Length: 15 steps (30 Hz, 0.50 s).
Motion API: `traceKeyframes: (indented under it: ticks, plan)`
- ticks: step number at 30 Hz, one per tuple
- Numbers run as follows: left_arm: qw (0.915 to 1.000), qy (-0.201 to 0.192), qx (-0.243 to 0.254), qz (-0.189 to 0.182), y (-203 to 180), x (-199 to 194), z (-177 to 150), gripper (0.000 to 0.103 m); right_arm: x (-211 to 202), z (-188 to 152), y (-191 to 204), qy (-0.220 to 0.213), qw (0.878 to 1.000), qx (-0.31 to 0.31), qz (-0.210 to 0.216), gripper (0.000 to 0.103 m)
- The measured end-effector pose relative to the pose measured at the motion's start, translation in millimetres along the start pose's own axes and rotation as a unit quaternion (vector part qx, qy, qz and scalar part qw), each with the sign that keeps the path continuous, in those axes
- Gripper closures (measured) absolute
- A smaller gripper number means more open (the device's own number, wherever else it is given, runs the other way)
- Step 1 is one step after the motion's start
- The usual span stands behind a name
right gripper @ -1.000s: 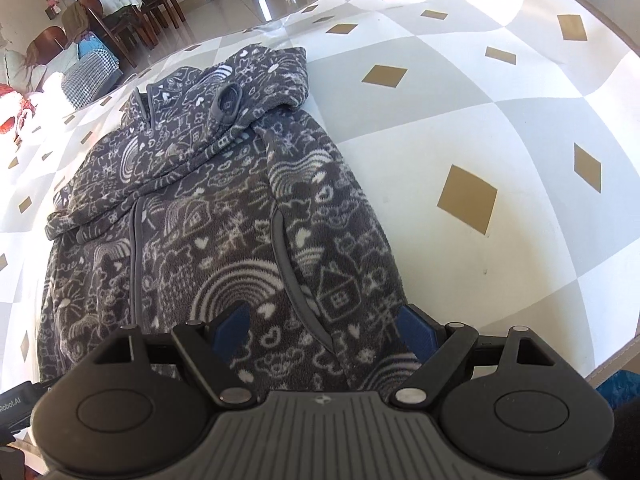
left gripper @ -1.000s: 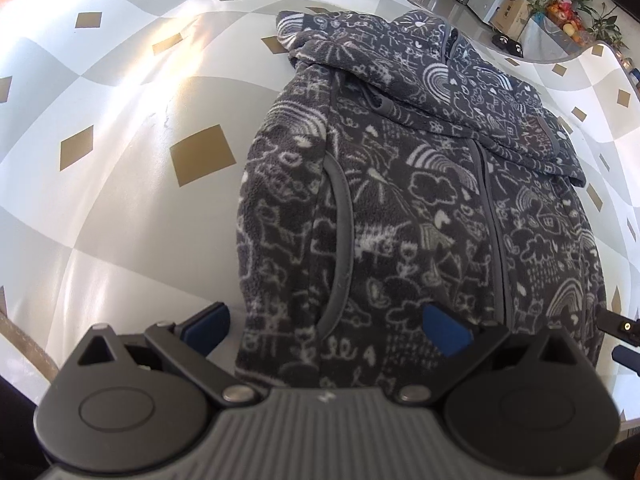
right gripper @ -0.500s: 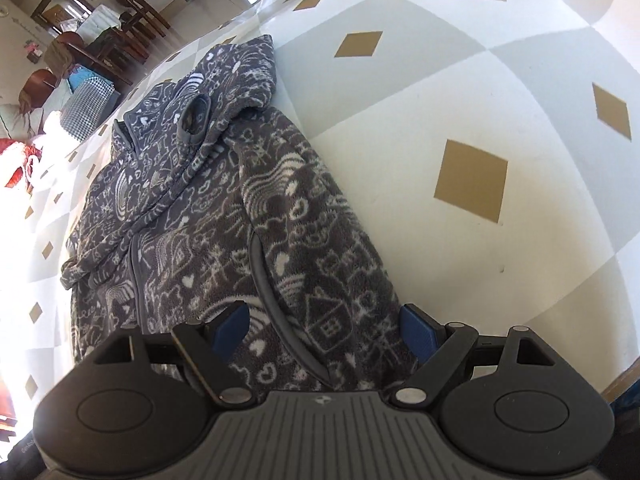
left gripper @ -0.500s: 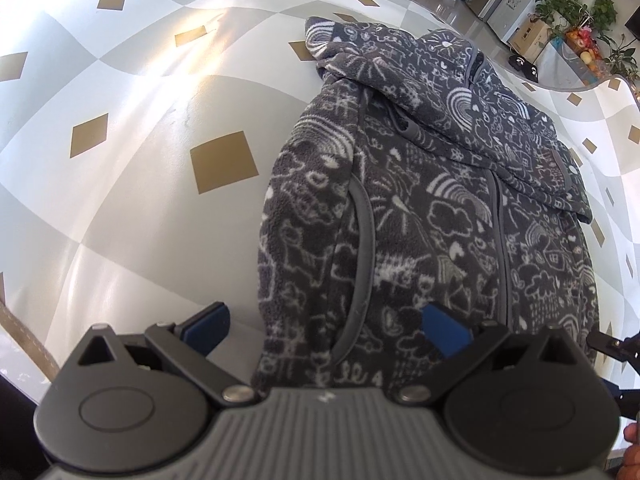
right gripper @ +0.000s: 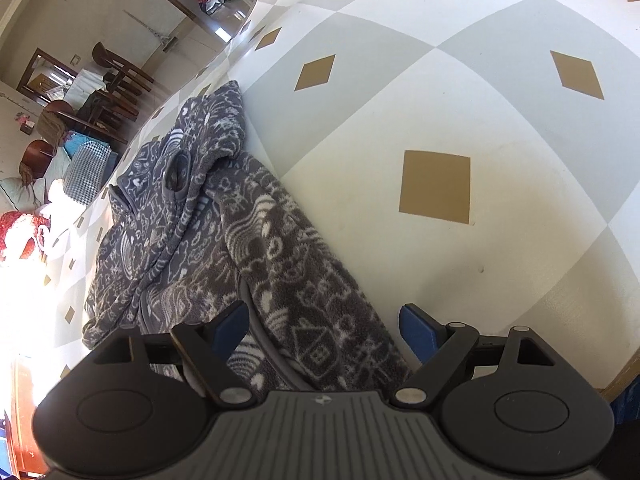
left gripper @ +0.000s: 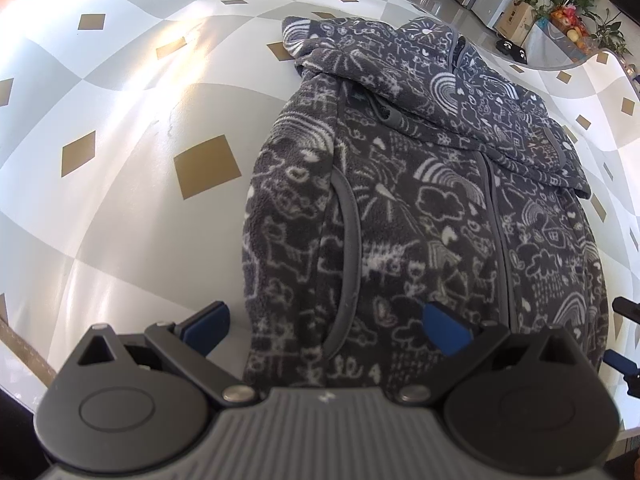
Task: Fold clothes
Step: 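Lower both grippers to the hem edge of the jacket, then close both grippers on the jacket hem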
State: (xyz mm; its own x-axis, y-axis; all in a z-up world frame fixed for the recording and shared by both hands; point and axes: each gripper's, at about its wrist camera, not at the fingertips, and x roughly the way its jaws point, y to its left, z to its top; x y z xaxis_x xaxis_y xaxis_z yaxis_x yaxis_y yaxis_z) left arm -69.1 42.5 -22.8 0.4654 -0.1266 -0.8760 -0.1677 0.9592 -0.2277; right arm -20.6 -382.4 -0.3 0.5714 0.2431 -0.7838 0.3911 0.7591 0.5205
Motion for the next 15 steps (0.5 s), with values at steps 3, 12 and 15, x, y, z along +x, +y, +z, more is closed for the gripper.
traceKeyframes:
  ticks: [3, 12, 15]
  plan:
    - [1.0, 0.001, 0.004, 0.001, -2, 0, 0, 0.0, 0, 2, -3, 0.0, 1.0, 0.002, -0.004, 0.02]
    - [0.9995, 0.004, 0.025, -0.018, -12, 1, -2, 0.0, 15, -12, 8, 0.032, 0.999, -0.041, -0.009, 0.018]
    - [0.9987, 0.007, 0.024, -0.044, -14, 1, -3, 0.0, 19, -19, 16, 0.05, 0.997, -0.065, 0.009, 0.017]
